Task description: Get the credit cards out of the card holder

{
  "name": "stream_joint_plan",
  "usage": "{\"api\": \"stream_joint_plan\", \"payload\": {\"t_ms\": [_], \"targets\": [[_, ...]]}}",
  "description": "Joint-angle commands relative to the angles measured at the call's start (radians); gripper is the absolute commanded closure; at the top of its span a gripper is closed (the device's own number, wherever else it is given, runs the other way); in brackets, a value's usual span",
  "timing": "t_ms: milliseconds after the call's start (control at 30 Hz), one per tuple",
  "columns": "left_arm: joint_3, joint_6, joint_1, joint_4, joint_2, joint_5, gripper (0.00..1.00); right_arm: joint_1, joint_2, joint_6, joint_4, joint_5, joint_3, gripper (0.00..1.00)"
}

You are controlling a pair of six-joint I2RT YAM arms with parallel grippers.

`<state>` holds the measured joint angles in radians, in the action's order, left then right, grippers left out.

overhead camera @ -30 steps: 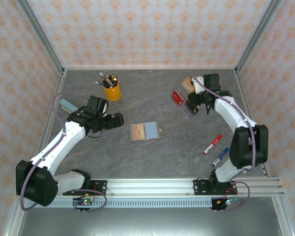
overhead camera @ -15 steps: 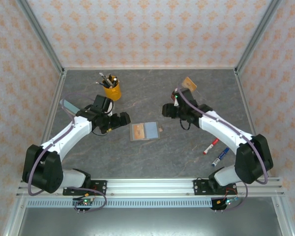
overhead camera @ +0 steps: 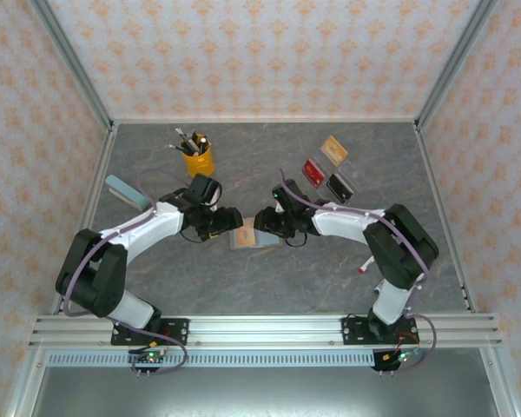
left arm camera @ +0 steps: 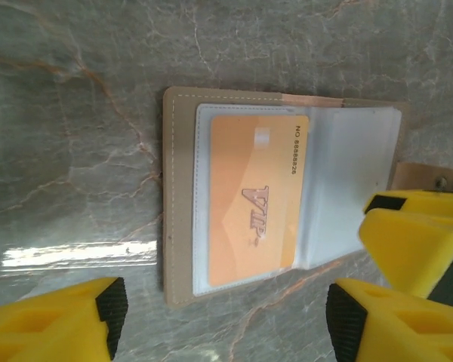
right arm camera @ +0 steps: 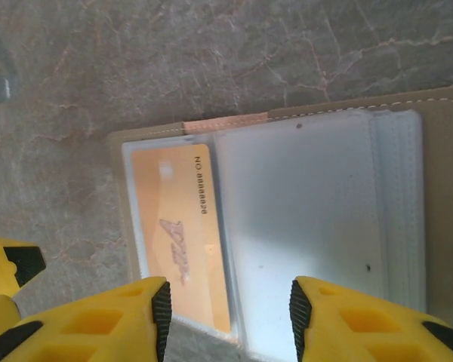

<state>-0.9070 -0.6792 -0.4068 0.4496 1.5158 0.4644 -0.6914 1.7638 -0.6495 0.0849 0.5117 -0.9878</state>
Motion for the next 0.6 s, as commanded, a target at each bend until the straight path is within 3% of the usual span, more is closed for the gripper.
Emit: {"api": "stream_joint_plan", "payload": {"t_ms": [0, 367, 567], "targets": [[-0.002, -0.028, -0.009, -0.049, 0.028, -0.013, 0.32, -0.006, 0.035, -0.036, -0.047, 0.045, -0.045, 0.57], [-0.011, -0.059, -0.01, -0.116, 0.111, 0.015, 0.62, -0.014, 0.1, -0.026, -0.034, 0.082, -0.087, 0.67], [-0.013, -0.072, -0.009, -0.142, 0.139, 0.024, 0.72, -0.016, 0.121, -0.009, -0.012, 0.094, -0.108, 0.71]]}}
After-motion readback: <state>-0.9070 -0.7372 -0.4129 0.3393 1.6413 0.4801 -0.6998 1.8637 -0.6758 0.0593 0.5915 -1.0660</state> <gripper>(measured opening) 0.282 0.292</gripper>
